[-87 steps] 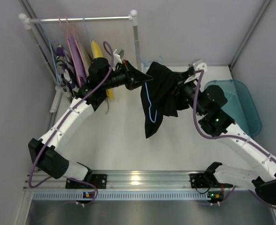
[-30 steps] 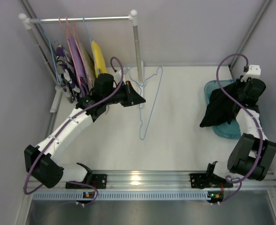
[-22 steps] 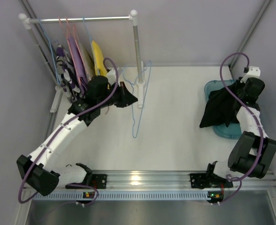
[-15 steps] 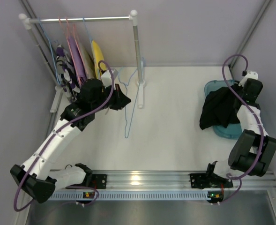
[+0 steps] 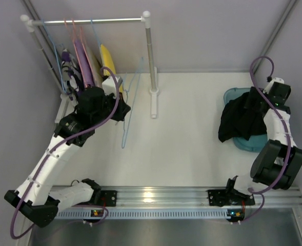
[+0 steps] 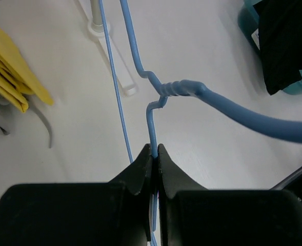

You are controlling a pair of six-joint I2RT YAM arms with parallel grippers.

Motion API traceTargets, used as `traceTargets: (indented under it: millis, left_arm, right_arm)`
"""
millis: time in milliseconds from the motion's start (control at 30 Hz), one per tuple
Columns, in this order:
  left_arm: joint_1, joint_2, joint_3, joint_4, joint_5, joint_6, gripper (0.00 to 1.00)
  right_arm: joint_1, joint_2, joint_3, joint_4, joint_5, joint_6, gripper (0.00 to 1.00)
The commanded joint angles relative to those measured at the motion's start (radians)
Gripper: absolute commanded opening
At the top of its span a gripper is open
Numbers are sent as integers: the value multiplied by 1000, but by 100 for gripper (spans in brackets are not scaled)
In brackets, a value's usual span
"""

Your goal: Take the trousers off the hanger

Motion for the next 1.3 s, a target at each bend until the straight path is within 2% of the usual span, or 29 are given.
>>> traceTargets:
  millis: [0, 167, 333, 467, 700, 767, 833, 967, 1067, 1267]
  left_arm:
    - [-1, 32, 68, -73, -48, 70, 0]
    - [-1, 54, 90, -85, -53, 67, 0]
    - [1, 87, 110, -91, -28, 58, 0]
    - [1, 115, 134, -108, -4, 66, 0]
    - [2, 124, 119, -113, 28, 49, 0]
    - [10, 124, 119, -118, 48, 43, 0]
    - [19, 127, 120, -119, 56, 37, 0]
    - [56, 140, 123, -119, 104, 0, 0]
    - [76, 152, 125, -118, 128, -20, 0]
    - [105, 176, 140, -124, 176, -45, 0]
  right_arm:
    - [-16, -99, 22, -92, -54, -55, 99]
    - [-17, -234, -22, -110, -261, -222, 99]
    - [-16, -320, -42, -192, -370, -343, 99]
    - [12, -393, -41, -331, -460, -616, 99]
    - [320, -600, -299, -330, -248, -1014, 99]
    - [423, -607, -306, -401, -223, -1177, 99]
    - [516, -572, -295, -486, -156, -1248, 99]
    - [576, -536, -344, -529, -72, -1482, 99]
    - [607, -507, -390, -503, -21, -1592, 100]
    - [645, -369, -400, -466, 50, -1661, 100]
